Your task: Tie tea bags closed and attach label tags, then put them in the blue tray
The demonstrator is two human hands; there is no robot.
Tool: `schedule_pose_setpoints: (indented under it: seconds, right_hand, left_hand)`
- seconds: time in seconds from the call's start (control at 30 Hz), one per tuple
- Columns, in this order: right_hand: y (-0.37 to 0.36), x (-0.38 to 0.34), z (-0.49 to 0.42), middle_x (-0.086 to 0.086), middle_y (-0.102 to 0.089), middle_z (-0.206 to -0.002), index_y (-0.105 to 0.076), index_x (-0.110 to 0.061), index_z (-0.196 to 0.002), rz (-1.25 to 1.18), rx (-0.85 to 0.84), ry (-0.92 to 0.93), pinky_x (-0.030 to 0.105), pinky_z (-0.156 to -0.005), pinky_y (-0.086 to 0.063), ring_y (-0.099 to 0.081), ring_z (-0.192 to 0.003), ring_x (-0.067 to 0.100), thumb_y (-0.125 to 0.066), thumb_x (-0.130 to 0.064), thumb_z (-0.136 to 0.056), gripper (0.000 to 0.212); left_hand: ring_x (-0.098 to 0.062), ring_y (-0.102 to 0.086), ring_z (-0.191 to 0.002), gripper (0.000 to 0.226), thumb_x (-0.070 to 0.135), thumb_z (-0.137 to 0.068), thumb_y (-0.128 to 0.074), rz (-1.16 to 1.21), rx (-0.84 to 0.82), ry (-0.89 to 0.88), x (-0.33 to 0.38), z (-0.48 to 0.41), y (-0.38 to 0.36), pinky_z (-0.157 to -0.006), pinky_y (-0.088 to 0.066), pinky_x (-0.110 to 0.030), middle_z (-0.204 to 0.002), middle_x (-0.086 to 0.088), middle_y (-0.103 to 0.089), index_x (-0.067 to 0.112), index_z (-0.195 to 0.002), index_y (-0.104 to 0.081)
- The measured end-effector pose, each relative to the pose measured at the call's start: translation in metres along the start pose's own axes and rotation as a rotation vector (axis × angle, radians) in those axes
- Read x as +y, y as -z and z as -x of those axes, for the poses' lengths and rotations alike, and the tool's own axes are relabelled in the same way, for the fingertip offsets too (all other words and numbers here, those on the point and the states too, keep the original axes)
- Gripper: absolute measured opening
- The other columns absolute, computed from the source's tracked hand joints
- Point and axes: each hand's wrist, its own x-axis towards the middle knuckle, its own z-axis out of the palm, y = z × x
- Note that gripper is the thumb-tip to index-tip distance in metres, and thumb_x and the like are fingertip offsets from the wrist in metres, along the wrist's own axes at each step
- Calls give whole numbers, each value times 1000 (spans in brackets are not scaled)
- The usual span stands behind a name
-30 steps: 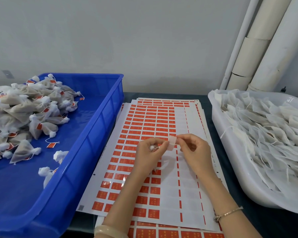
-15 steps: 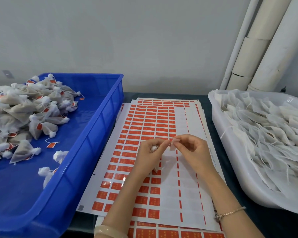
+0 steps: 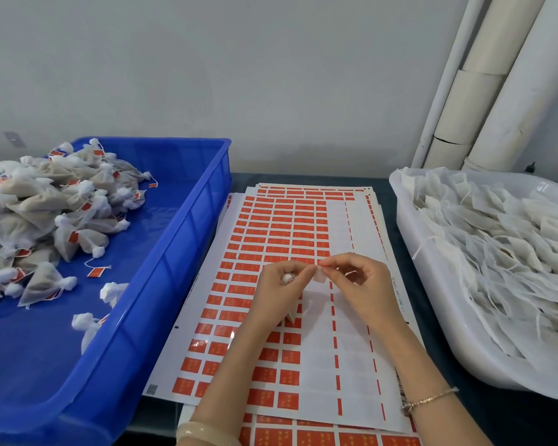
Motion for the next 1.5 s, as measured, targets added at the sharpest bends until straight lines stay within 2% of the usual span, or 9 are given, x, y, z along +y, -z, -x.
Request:
schedule_pose_setpoints:
  seconds: [0.17, 0.33, 0.63, 0.9, 1.03, 1.2, 1.27, 1.4, 1.5]
  right_hand:
    - [0, 0, 2, -19, -66, -95, -69, -33, -91, 44, 13, 98, 7, -70, -49, -61, -89, -4, -74, -16, -80, 21]
    - [-1, 1, 3, -15, -67, -96, -72, -28, -93, 52, -5, 91, 9, -71, -50, -63, -88, 4, -75, -16, -78, 20]
    - [-4, 3, 3, -22, -63, -94, -70, -32, -92, 69, -26, 73, 6, -69, -48, -58, -90, -5, -75, -17, -78, 22]
    - [-5, 5, 3, -22, -65, -93, -72, -31, -97, 59, -48, 66, 7, -68, -49, -59, -89, -5, -76, -19, -78, 23]
    - [-6, 6, 4, -19, -66, -97, -68, -36, -99, 85, -56, 66, 8, -67, -50, -59, -84, -3, -78, -20, -76, 30]
    - [-6, 1, 5, -21, -64, -103, -67, -39, -97, 56, -89, 102, 10, -66, -51, -60, -86, -1, -76, -37, -74, 24]
    - [-7, 0, 5, -21, -66, -100, -67, -43, -92, 6, -36, 79, 9, -67, -51, -61, -88, -1, -72, -34, -80, 16]
    - [-9, 0, 4, -24, -66, -98, -65, -42, -101, 4, 0, 18, 9, -70, -52, -65, -87, 1, -71, -25, -84, 25]
    - [-6, 2, 4, -23, -66, -94, -66, -41, -94, 31, 5, 11, 7, -70, -50, -64, -86, 0, -73, -25, -82, 21]
  left_hand:
    - [6, -62, -77, 16, 25, -89, -66, 15, 28, 22, 1, 0, 0, -61, -44, -3, -70, 25, -68, 34, -78, -71]
    - [8, -60, -75, 21, 27, -90, -65, 20, 56, 49, 2, -2, 1, -58, -44, -3, -67, 26, -66, 37, -73, -70]
    - [12, -59, -77, 21, 29, -90, -65, 8, 68, 76, 3, -1, 1, -57, -44, -3, -68, 30, -65, 40, -72, -68]
    - [11, -60, -76, 16, 30, -89, -65, 19, 71, 110, 3, -2, 1, -61, -44, -7, -67, 27, -66, 35, -75, -71]
    - [11, -60, -77, 16, 30, -91, -63, 25, 74, 112, 2, -2, 1, -62, -44, -7, -68, 27, -66, 35, -78, -71]
    - [2, -63, -83, 16, 29, -93, -60, 5, 81, 70, 1, -1, 1, -70, -48, -11, -78, 15, -69, 29, -84, -72]
    - [0, -63, -84, 16, 27, -94, -59, 7, 59, 48, 1, -1, 1, -73, -48, -12, -80, 14, -70, 28, -85, -72]
    - [-2, -64, -85, 14, 26, -94, -60, 1, 7, 32, 1, 1, 0, -74, -49, -11, -83, 13, -71, 25, -89, -73]
    - [-2, -64, -87, 15, 26, -94, -59, 9, -16, 25, 3, 2, -1, -74, -49, -10, -81, 16, -70, 29, -87, -72]
